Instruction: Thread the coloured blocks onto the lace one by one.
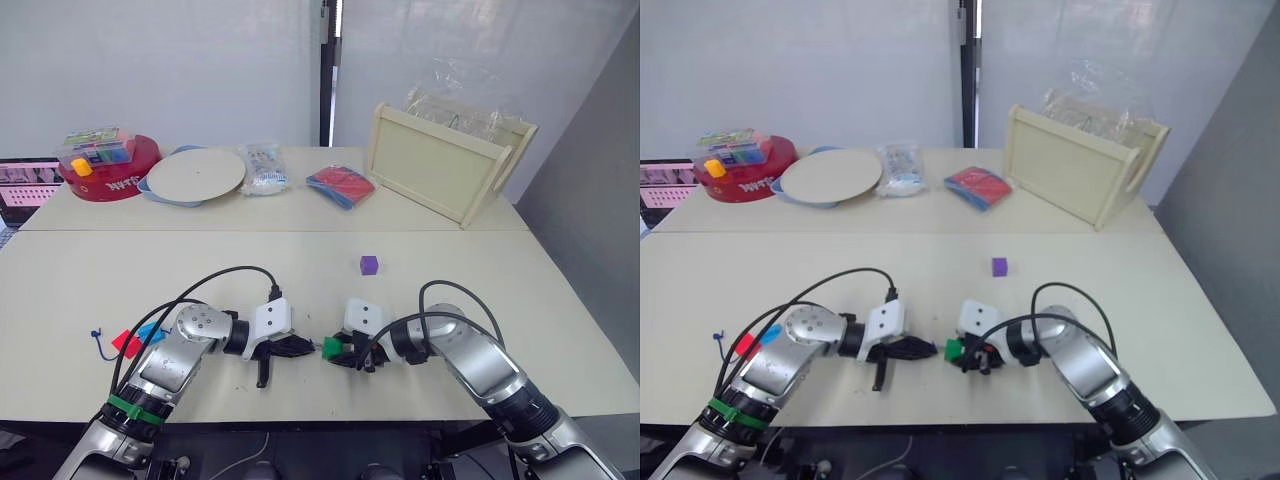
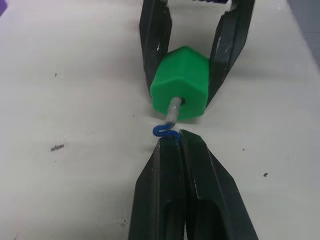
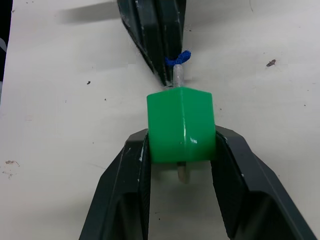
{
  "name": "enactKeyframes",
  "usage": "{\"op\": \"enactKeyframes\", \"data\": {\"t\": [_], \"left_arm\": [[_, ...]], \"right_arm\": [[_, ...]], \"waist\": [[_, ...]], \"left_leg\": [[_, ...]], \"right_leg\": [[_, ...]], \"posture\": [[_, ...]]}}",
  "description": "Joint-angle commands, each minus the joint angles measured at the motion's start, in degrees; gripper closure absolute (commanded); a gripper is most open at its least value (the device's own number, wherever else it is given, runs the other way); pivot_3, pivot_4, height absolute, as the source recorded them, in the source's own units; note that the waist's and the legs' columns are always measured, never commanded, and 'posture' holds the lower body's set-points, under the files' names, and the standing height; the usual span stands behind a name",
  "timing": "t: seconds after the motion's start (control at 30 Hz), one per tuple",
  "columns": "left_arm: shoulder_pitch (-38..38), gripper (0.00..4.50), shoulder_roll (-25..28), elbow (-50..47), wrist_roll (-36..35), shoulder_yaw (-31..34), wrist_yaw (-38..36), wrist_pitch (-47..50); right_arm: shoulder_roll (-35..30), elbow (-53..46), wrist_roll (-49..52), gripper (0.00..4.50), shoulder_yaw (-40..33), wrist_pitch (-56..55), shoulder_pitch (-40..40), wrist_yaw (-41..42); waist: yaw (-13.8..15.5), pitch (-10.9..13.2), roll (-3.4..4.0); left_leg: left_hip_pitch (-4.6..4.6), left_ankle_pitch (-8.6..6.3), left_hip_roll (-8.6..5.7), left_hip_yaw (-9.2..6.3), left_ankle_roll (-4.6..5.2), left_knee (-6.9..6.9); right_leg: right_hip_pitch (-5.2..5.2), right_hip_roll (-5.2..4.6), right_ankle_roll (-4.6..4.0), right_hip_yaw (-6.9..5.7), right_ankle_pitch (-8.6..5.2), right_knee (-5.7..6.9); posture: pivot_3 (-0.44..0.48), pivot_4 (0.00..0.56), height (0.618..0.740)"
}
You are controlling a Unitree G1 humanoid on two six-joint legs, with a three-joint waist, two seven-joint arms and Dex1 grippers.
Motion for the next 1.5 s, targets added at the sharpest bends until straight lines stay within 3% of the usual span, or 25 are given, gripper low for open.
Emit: {"op": "enactKeyframes", "data": {"t": [0.03, 0.3, 0.87, 1.13, 1.43, 1.5], "left_arm": [[-0.68, 4.50, -0.18, -2.39, -0.21, -1.42, -0.77, 0.70], [-1.83, 4.50, -2.05, -2.18, 0.20, -3.80, -0.11, 1.48], [-2.03, 4.50, 1.45, -2.83, -1.13, 0.13, 1.59, 5.97], [-2.12, 2.02, 2.14, -2.95, -1.19, 1.35, 1.63, 7.07], [-2.12, 2.01, 1.41, -4.09, -3.49, 2.93, 1.02, 7.53], [-1.86, 2.57, 1.48, -4.12, -3.60, 2.75, 0.85, 7.35]], "right_arm": [[-0.39, 0.46, -0.07, 3.30, 1.18, 1.23, 0.73, -0.20], [-0.40, -0.15, -0.01, 3.30, 1.28, 1.64, 1.07, -0.45], [0.11, -0.03, 0.09, 3.30, 1.38, 1.58, 1.26, -1.01], [0.13, -0.11, 0.16, 3.30, 1.26, 1.69, 1.40, -1.05], [0.08, -0.07, 0.06, 3.30, 1.23, 1.69, 1.59, -1.35], [0.06, -0.15, 0.10, 3.30, 1.21, 1.73, 1.64, -1.43]], "waist": [[-0.01, 0.00, 0.00], [0.01, 0.00, 0.00], [-0.05, 0.00, 0.00], [-0.06, 0.00, 0.00], [-0.05, 0.00, 0.00], [-0.07, 0.00, 0.00]], "left_leg": [[0.00, 0.00, 0.00, 0.00, 0.00, 0.00], [-0.01, 0.00, 0.00, 0.00, 0.00, 0.00], [0.00, 0.00, 0.00, 0.00, 0.00, -0.01], [0.00, 0.00, 0.00, 0.00, 0.00, -0.02], [0.00, 0.00, 0.01, 0.00, 0.00, -0.03], [0.00, 0.00, 0.00, 0.00, 0.00, -0.03]], "right_leg": [[0.00, 0.00, 0.00, 0.00, 0.00, 0.00], [0.00, 0.00, 0.00, 0.00, 0.00, 0.00], [0.00, 0.00, 0.00, 0.00, 0.00, -0.01], [-0.01, 0.01, 0.00, 0.00, 0.00, -0.01], [-0.01, 0.00, 0.00, 0.00, 0.00, -0.01], [-0.01, 0.01, 0.00, 0.00, 0.00, -0.01]], "posture": [[0.000, 0.150, 0.740], [0.000, 0.150, 0.740], [0.000, 0.150, 0.740], [0.000, 0.150, 0.740], [0.000, 0.150, 0.740], [0.000, 0.150, 0.740]]}}
